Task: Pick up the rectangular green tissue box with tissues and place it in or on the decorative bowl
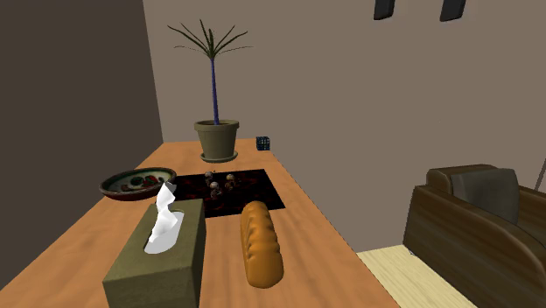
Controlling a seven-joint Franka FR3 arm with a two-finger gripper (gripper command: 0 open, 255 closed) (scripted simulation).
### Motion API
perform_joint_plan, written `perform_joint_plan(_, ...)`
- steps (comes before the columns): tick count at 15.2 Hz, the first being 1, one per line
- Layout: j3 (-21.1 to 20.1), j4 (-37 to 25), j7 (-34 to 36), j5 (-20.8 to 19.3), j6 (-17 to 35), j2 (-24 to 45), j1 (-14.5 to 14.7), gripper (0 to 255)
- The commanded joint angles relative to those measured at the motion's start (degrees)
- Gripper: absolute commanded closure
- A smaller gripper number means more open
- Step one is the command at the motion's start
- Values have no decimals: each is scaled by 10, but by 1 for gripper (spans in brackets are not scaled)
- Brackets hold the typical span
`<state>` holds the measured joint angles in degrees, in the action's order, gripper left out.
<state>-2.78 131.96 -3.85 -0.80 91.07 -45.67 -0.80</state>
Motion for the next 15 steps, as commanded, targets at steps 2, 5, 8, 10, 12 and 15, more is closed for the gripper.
perform_joint_plan(2, -3, 20, 10, 12, 18, -7, 3, 0)
perform_joint_plan(5, -16, 76, 40, 50, 73, -23, 13, 0)
perform_joint_plan(8, -32, 126, 69, 89, 132, -32, 25, 0)
perform_joint_plan(10, -44, 156, 87, 117, 174, -33, 35, 0)
perform_joint_plan(12, -58, 183, 104, 145, 219, -29, 47, 0)
perform_joint_plan(15, -81, 216, 128, 190, 292, -14, 66, 0)
